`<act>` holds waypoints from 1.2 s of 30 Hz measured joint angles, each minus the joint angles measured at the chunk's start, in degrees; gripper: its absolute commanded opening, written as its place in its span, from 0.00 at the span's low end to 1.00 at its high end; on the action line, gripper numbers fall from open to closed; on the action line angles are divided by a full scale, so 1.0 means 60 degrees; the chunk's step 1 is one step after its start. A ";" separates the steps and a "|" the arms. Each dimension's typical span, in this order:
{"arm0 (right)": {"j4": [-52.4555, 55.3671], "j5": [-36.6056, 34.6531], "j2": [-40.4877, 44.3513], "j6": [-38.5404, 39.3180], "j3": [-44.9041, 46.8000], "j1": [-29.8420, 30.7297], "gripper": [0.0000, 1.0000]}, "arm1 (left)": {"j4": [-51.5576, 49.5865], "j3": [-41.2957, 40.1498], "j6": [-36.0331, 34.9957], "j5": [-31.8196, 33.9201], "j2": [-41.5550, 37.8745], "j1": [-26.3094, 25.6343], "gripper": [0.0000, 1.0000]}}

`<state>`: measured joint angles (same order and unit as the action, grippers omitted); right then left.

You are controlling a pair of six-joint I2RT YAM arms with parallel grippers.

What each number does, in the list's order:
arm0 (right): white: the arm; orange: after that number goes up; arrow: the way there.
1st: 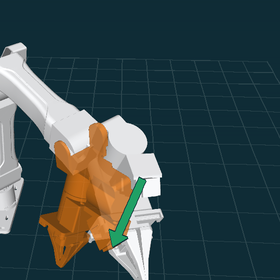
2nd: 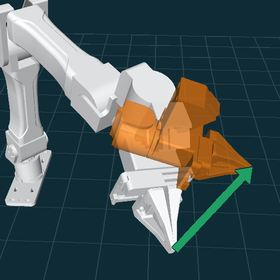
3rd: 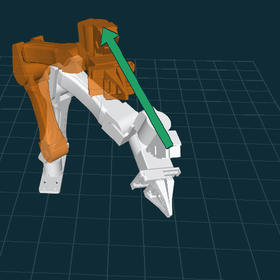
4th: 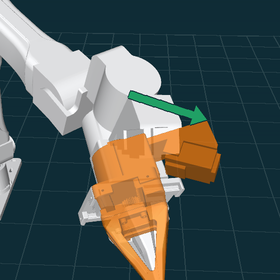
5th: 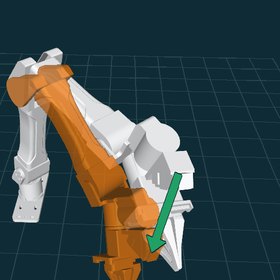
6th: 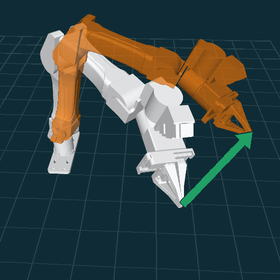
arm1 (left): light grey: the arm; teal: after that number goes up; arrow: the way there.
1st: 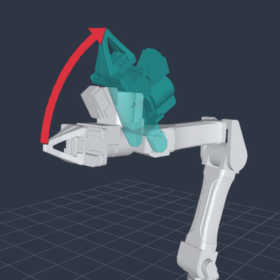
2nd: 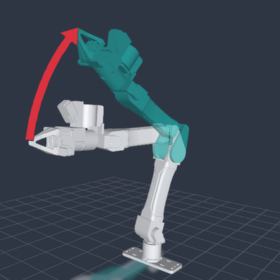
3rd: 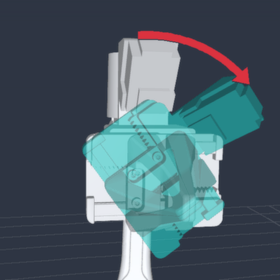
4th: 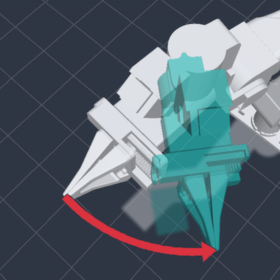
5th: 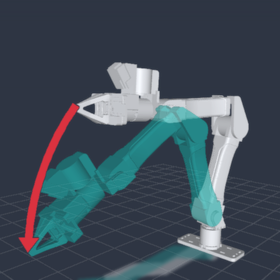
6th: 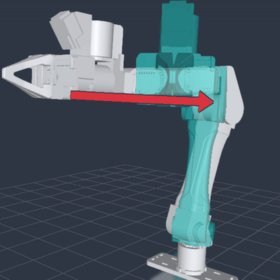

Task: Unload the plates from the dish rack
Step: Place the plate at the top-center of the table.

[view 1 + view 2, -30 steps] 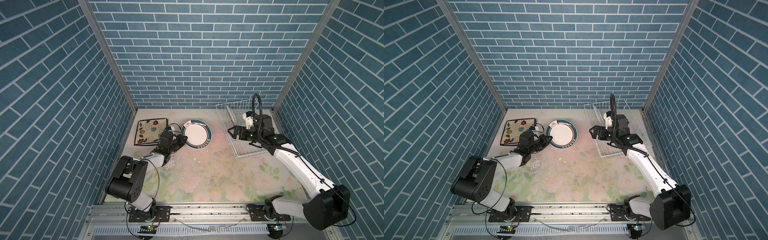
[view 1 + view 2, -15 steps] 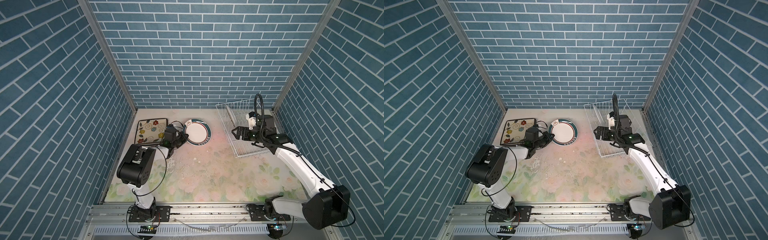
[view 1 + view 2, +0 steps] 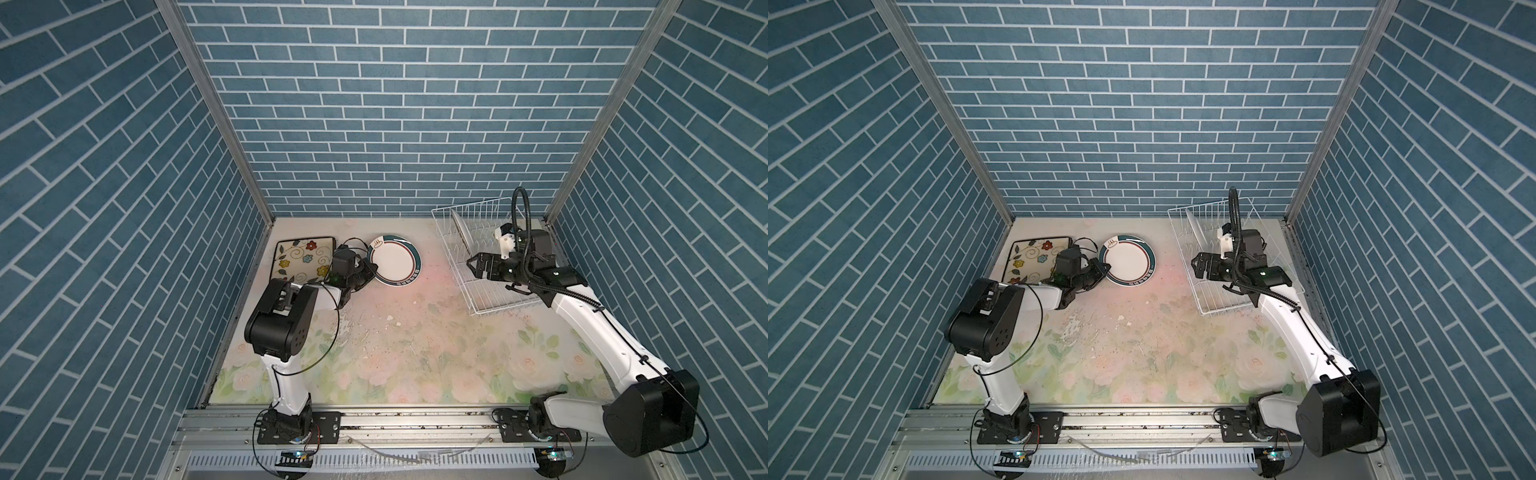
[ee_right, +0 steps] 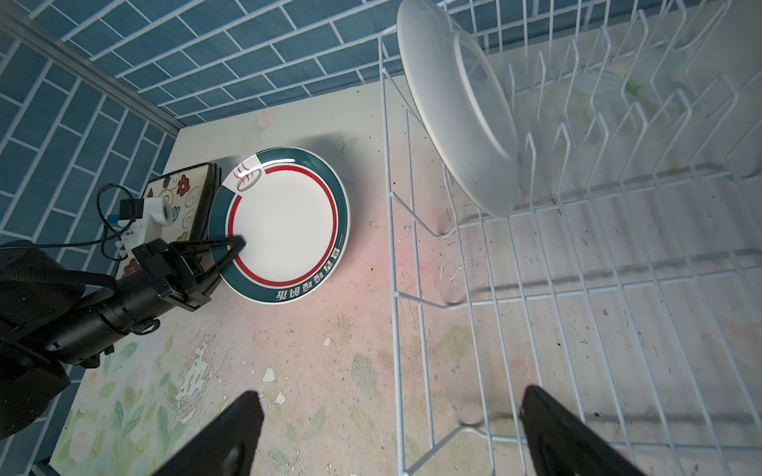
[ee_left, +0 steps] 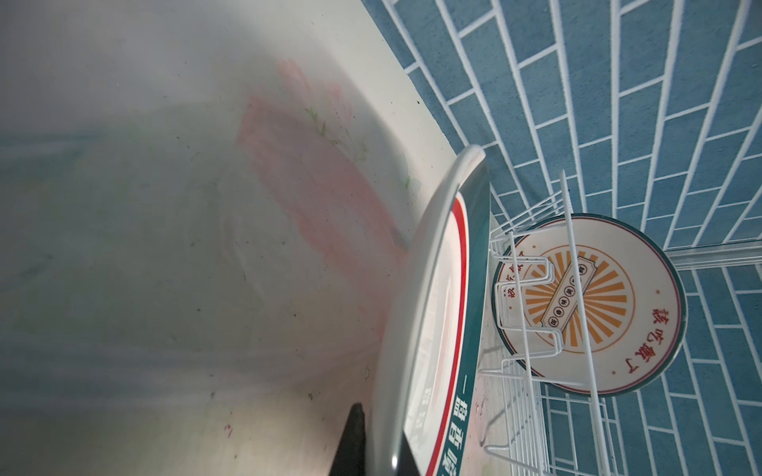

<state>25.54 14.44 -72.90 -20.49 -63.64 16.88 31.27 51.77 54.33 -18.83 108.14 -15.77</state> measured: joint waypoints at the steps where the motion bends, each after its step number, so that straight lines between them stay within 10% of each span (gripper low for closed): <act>1: 0.0000 0.0011 0.0000 0.0004 0.0000 -0.0007 0.99 | -0.0025 0.0044 0.0004 0.0007 0.0040 0.0007 0.00; 36: -0.0004 0.0058 0.0011 0.0004 0.0004 -0.0120 0.99 | -0.0171 0.0273 0.0138 0.0149 0.0543 0.0208 0.19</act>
<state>25.52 14.79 -72.84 -20.47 -63.61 16.16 30.24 53.41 55.16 -17.93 111.39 -14.52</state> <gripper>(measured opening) 0.985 0.183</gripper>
